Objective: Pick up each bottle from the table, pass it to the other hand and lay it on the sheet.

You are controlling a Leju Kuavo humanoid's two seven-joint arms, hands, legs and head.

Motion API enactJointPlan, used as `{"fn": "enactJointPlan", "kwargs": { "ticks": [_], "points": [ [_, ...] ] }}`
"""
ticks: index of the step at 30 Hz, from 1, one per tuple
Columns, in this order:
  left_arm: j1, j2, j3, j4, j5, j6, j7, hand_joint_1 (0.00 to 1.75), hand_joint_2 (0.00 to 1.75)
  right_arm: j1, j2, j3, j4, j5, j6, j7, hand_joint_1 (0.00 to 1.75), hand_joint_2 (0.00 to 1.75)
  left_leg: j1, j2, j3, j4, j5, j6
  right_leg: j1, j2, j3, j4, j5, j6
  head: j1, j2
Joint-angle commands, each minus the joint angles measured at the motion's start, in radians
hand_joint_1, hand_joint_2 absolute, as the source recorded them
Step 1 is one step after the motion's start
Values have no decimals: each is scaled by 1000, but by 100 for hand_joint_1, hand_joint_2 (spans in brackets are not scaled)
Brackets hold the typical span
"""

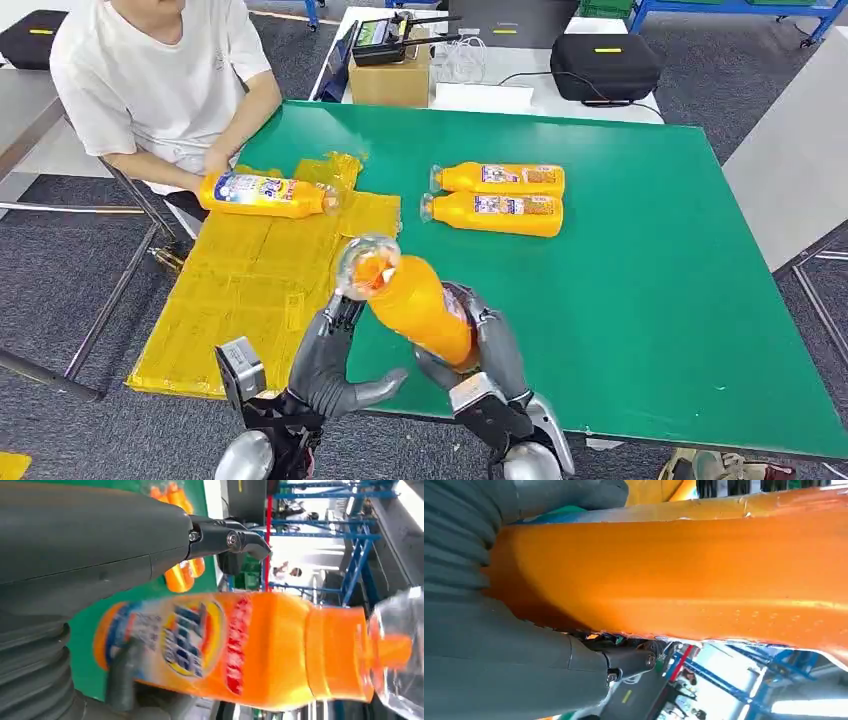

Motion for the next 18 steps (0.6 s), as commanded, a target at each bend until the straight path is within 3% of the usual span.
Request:
{"fn": "enactJointPlan", "kwargs": {
  "ticks": [1, 11, 13, 18],
  "points": [
    [-56, -5, 32, 19, 96, 36, 59, 0, 175, -103, -40, 159, 133, 187, -108, 27, 175, 175, 0, -1, 1, -1, 0, 2, 1, 0, 1, -2, 0, -3, 0, 0],
    [-64, 10, 8, 20, 190, 7, 68, 0, 175, -154, -45, 208, 201, 207, -156, 49, 175, 175, 0, -1, 2, -2, 0, 3, 1, 0, 2, -3, 1, -4, 0, 0],
    [-81, 11, 2, 36, 288, -27, 141, 0, 175, -188, -52, 228, 213, 240, -173, 59, 175, 175, 0, -1, 1, -2, 0, 3, 1, -1, 2, -3, 1, -4, 0, 0],
    [-84, 12, 1, 40, 289, -27, 141, 0, 175, -192, -52, 228, 213, 240, -173, 60, 175, 175, 0, -2, 2, -2, 1, 3, 2, -2, 2, -3, 1, -5, 0, 0]
  ]
}}
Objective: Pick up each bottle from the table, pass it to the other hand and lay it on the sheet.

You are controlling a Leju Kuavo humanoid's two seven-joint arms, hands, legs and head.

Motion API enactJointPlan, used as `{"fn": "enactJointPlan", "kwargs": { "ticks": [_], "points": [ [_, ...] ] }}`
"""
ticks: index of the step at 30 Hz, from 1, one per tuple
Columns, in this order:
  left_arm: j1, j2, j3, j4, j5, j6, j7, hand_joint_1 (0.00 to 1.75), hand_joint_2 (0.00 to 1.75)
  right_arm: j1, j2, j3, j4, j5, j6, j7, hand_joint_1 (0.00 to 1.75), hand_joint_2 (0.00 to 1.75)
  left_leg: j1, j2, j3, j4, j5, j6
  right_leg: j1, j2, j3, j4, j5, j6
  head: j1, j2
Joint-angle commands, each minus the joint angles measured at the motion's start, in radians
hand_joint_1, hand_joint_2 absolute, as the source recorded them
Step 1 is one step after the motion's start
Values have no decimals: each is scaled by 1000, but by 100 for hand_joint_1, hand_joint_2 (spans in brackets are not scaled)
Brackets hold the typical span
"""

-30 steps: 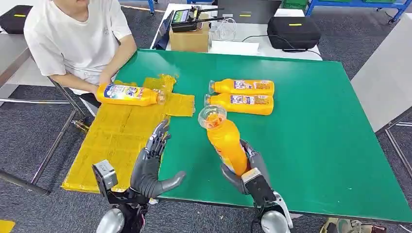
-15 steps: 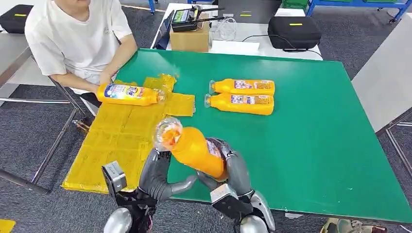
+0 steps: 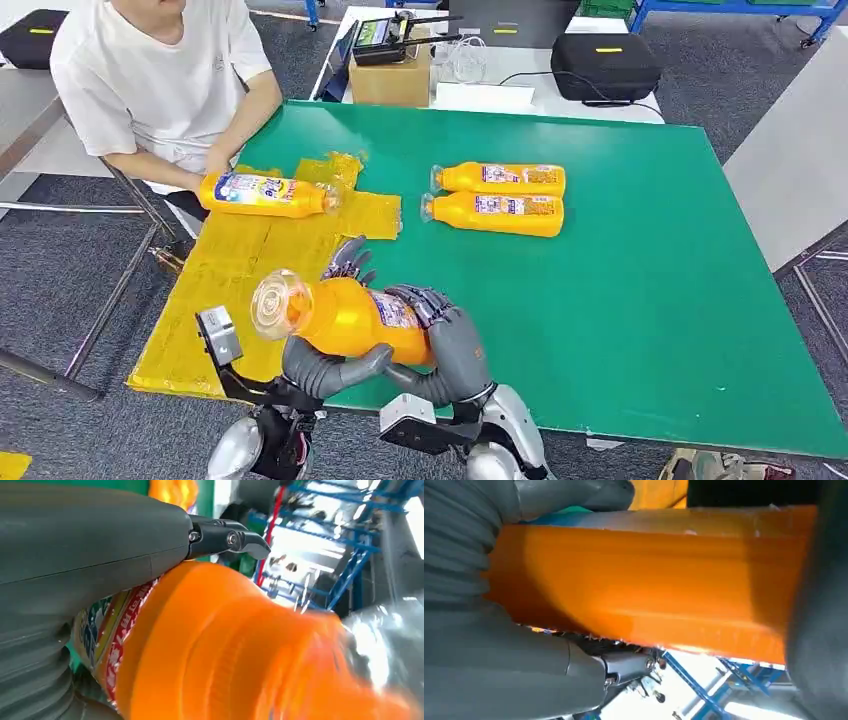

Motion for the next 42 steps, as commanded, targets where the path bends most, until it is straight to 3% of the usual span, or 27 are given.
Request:
{"fn": "enactJointPlan", "kwargs": {
  "ticks": [1, 4, 5, 6, 7, 12, 15, 17, 24, 26, 28, 33, 37, 42],
  "points": [
    [-60, 20, -10, 60, 41, -9, 27, 0, 175, -92, -36, 62, 97, 7, -2, 9, 175, 175, 0, -2, 2, -2, 1, 3, 1, -1, 2, -2, 1, -4, 0, 0],
    [-76, 13, -4, 85, 118, -17, 48, 3, 175, -104, -19, 66, 91, -56, 14, -13, 175, 175, 0, -1, 1, -1, 0, 2, 1, -1, 2, -2, 0, -3, 0, 0],
    [-78, 9, 0, 88, 135, -14, 45, 175, 175, -94, -6, 60, 86, -90, 22, -16, 159, 175, 0, -2, 2, -2, 1, 3, 2, -1, 3, -3, 0, -5, 0, 0],
    [-78, 9, 0, 87, 140, -13, 44, 175, 175, -87, 1, 61, 84, -102, 24, -16, 14, 175, 0, -1, 1, -1, 0, 2, 1, -1, 1, -1, 0, -3, 0, 0],
    [-76, 9, -3, 83, 155, -18, 42, 175, 175, -74, 9, 58, 83, -120, 20, -16, 0, 0, 0, -2, 2, -2, 1, 3, 1, -2, 2, -2, 0, -4, 0, 0],
    [-73, 10, -11, 77, 155, 3, 37, 175, 175, -76, 2, 55, 103, -121, -33, -17, 0, 0, 0, -3, 2, -2, 1, 3, 1, -2, 3, -3, 0, -4, 0, 0],
    [-75, 0, 5, 71, 93, 105, 29, 175, 175, -60, 6, 28, 85, -140, -74, -2, 0, 0, 0, -3, 2, -2, 1, 3, 1, -2, 3, -3, 0, -4, 0, 0],
    [-94, -12, 21, 68, -49, 269, -10, 175, 175, -44, 4, 3, 38, -168, -96, 1, 0, 0, 0, -2, 1, -2, 0, 3, 1, -2, 2, -2, 0, -4, 0, 0],
    [-143, -26, 54, 147, -127, 415, -37, 175, 175, -42, 14, 7, 53, -198, -119, -4, 0, 0, 0, -4, 1, -2, 1, 3, 1, -4, 2, -3, 0, -5, 0, 0],
    [-176, -16, 68, 187, -297, 526, -67, 175, 175, -44, 16, 7, 63, -186, -142, -13, 0, 0, 0, -2, 2, -2, 1, 3, 1, -2, 2, -3, 1, -4, 0, 0],
    [-211, -11, 117, 263, -584, 610, 3, 175, 175, -36, 16, -2, 47, -143, -167, -14, 0, 0, 1, -4, 2, -2, 1, 3, 2, -3, 3, -3, 1, -5, 0, 0],
    [-233, -16, 241, 355, -839, 630, 5, 175, 175, -10, 8, -17, -4, -111, -153, -10, 0, 0, 0, -3, 3, -3, 1, 3, 2, -2, 4, -4, 1, -5, 0, 0],
    [-293, 48, 293, 488, -1116, 608, 106, 175, 175, 11, 3, -36, -27, -126, -113, -12, 0, 0, 0, -2, 1, -2, 1, 1, 0, -2, 2, -1, 0, -3, 0, 0],
    [-314, 51, 334, 537, -1152, 588, 85, 175, 175, 15, 5, -44, -28, -131, -101, -19, 0, 0, 0, -1, 2, -2, 1, 2, 1, -1, 1, -2, 1, -3, 0, 0]
  ]
}}
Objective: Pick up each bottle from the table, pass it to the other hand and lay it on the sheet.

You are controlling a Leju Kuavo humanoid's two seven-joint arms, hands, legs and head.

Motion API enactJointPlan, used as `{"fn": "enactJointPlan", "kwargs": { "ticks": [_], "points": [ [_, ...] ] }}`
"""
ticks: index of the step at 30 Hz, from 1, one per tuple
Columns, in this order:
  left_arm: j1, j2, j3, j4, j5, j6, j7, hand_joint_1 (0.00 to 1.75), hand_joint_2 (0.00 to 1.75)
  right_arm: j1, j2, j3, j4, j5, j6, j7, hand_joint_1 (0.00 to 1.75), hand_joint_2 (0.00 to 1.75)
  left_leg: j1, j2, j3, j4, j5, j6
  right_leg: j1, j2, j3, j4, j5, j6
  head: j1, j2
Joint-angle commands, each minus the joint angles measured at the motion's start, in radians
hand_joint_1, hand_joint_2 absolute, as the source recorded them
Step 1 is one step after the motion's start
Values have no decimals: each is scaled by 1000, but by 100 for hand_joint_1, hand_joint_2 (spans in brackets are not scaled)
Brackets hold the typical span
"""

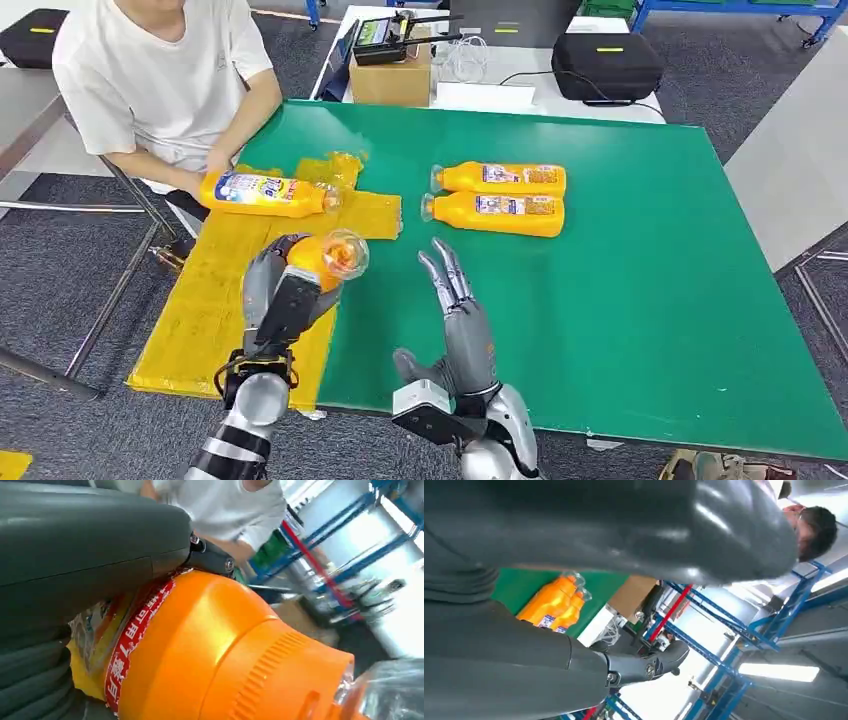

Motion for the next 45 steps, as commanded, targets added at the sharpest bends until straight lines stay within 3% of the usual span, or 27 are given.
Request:
{"fn": "enactJointPlan", "kwargs": {
  "ticks": [1, 4, 7, 11, 13, 19, 20, 21, 22, 23, 26, 29, 34, 40, 41, 45],
  "points": [
    [-108, 54, 118, 232, -76, -29, 2, 175, 175, 1, -25, -38, -15, -11, 23, -6, 0, 0, 0, -1, 1, -1, 0, 2, 1, 0, 1, -1, 0, -3, 0, 0],
    [-127, 83, 109, 281, -173, -88, 88, 175, 175, 2, -22, -40, -11, -23, 41, -12, 0, 0, 0, -3, 1, -1, 1, 3, 1, -3, 3, -2, 0, -4, 0, 0],
    [-167, 109, 146, 380, -169, -139, 93, 175, 175, 6, -19, -47, -8, -28, 51, -17, 0, 0, 0, -1, 3, -3, 1, 3, 1, -1, 3, -3, 0, -4, 0, 0],
    [-272, 181, 136, 634, -294, -257, 160, 175, 175, 12, 0, -47, -9, -31, 61, -20, 0, 0, 0, -2, 3, -3, 1, 3, 1, -1, 3, -3, 1, -5, 0, 0],
    [-305, 197, 139, 709, -307, -281, 152, 175, 175, 4, 0, -50, 5, -40, 65, -19, 0, 0, 1, -3, 5, -6, 3, 4, 3, -2, 5, -5, 2, -8, 0, 0],
    [-334, 216, 108, 769, -314, -403, 92, 175, 175, -14, -2, -54, 43, -73, 71, -42, 0, 0, 0, 2, 6, -3, 1, 2, 0, 2, 6, 0, 1, -3, 0, 0],
    [-339, 236, 70, 787, -325, -486, 65, 175, 175, -25, -2, -46, 61, -79, 72, -53, 0, 0, 0, 1, 7, -2, 1, 2, 0, 1, 7, 1, 1, -2, 0, 0],
    [-336, 244, 65, 792, -322, -496, 60, 112, 175, -29, 0, -42, 70, -85, 73, -57, 0, 0, 0, 2, 9, -4, 2, 3, 1, 2, 8, -1, 2, -4, 0, 0],
    [-337, 253, 62, 808, -297, -543, 31, 16, 175, -41, 2, -34, 88, -95, 73, -67, 0, 0, 0, 2, 10, -3, 1, 2, 0, 3, 10, 0, 1, -3, 0, 0],
    [-335, 253, 67, 812, -283, -551, 21, 0, 175, -47, 4, -31, 97, -100, 71, -71, 0, 0, 0, 2, 10, -5, 2, 3, 1, 3, 10, -1, 3, -5, 0, 0],
    [-326, 238, 95, 807, -226, -555, -8, 0, 175, -60, 4, -25, 107, -113, 73, -79, 0, 0, 1, 6, 12, -6, 3, 3, 2, 6, 10, -3, 4, -5, 0, 0],
    [-307, 208, 161, 766, -79, -639, -87, 0, 175, -65, 0, -23, 115, -130, 80, -84, 0, 0, 1, 3, 11, -4, 2, 3, 1, 2, 11, -1, 2, -4, 2, 0],
    [-239, 185, 168, 614, 121, -718, -156, 0, 175, -64, 0, -14, 138, -153, 74, -103, 0, 0, -1, 0, 13, -5, 3, 2, 0, 1, 14, -1, 2, -4, 1, 0],
    [-218, 173, 153, 548, 173, -713, -128, 0, 175, -62, -4, -13, 131, -156, 75, -104, 0, 0, -1, -4, 12, -2, 2, 1, -1, -4, 14, 1, 0, -2, 2, 0],
    [-186, 128, 214, 462, 304, -685, -212, 0, 175, -51, -5, -21, 118, -158, 66, -102, 0, 0, 0, -4, 11, -4, 3, 3, 0, -3, 13, -1, 2, -4, 2, 0],
    [-60, 21, 255, 116, 666, -713, -174, 0, 175, -25, -22, -31, 71, -105, 23, -96, 0, 0, 0, -4, 10, -1, 1, 1, 0, -5, 12, 2, 0, -2, 1, 0]
  ]
}}
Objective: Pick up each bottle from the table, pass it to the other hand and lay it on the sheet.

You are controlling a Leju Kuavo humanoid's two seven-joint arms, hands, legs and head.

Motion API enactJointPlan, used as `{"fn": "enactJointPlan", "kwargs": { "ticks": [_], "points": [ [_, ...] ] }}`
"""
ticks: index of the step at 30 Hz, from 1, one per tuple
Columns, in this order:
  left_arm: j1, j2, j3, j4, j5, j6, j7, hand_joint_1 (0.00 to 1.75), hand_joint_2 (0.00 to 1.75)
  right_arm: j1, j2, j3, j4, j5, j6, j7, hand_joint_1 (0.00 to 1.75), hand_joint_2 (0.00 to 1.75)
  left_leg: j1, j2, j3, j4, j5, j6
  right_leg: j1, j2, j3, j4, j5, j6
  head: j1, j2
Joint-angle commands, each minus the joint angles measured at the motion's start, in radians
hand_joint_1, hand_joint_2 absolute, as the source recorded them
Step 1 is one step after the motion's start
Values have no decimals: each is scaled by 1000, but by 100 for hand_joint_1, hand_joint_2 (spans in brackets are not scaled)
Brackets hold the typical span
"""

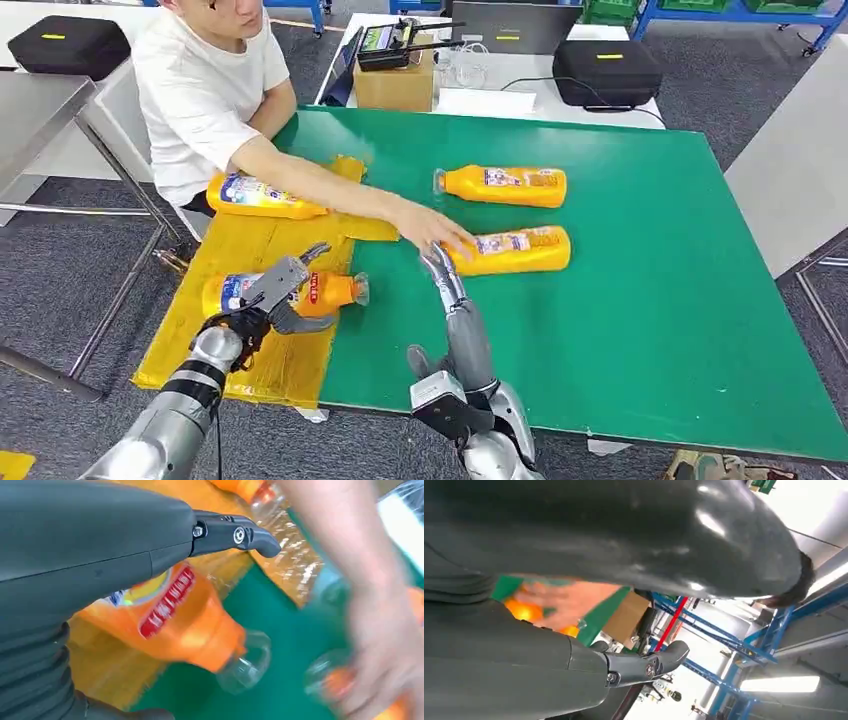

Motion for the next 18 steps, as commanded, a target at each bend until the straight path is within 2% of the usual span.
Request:
{"fn": "enactJointPlan", "kwargs": {
  "ticks": [1, 6, 7, 10, 11, 13, 14, 15, 18],
  "points": [
    [230, -161, 90, -497, 506, -6, 27, 0, 175, -4, -44, -3, -6, 58, -54, 5, 0, 0, 1, 0, -4, 0, 0, 4, 2, 0, -3, -3, 1, -4, 0, 0],
    [244, -144, 58, -536, 565, 13, 51, 0, 175, -4, -49, -9, -13, 67, -56, 6, 0, 0, 0, 1, -7, 1, -1, 2, 1, 1, -8, -1, 0, -2, 0, 0],
    [248, -168, 86, -542, 675, -28, 8, 0, 175, -10, -56, -6, -9, 127, -95, 16, 0, 175, 1, 1, -7, 0, -1, 4, 2, 1, -8, -2, 0, -4, 0, 0],
    [318, -171, 47, -678, 889, -91, 64, 0, 175, -8, -105, -23, -36, 322, -155, 112, 0, 175, 1, 1, -9, 0, 0, 3, 2, 1, -10, -2, 0, -4, 0, 0],
    [348, -170, 42, -736, 931, -74, 67, 0, 175, 0, -129, -30, -42, 411, -125, 185, 0, 175, 1, 1, -9, 0, -1, 4, 3, 0, -11, -3, 0, -5, 0, 0],
    [388, -136, 19, -820, 830, -26, 4, 0, 175, 20, -170, -46, -49, 494, -61, 256, 0, 175, 1, 0, -10, 0, -1, 4, 2, 0, -10, -3, 0, -3, 0, 0],
    [401, -136, 22, -850, 782, -3, -13, 0, 175, 39, -184, -59, -61, 541, -73, 269, 0, 175, 1, 1, -10, 0, -1, 3, 2, 1, -11, -2, 0, -3, 0, 0],
    [410, -142, 22, -869, 767, 9, -5, 0, 175, 71, -190, -82, -83, 559, -87, 277, 0, 175, 1, 2, -9, -1, -1, 5, 3, 1, -10, -4, 1, -5, 0, 0],
    [442, -172, 13, -931, 644, 107, -54, 0, 175, 154, -228, -121, -148, 643, -36, 346, 0, 175, 1, -3, -11, 0, -1, 4, 2, -5, -10, -3, -1, -3, 0, 0]
  ]
}}
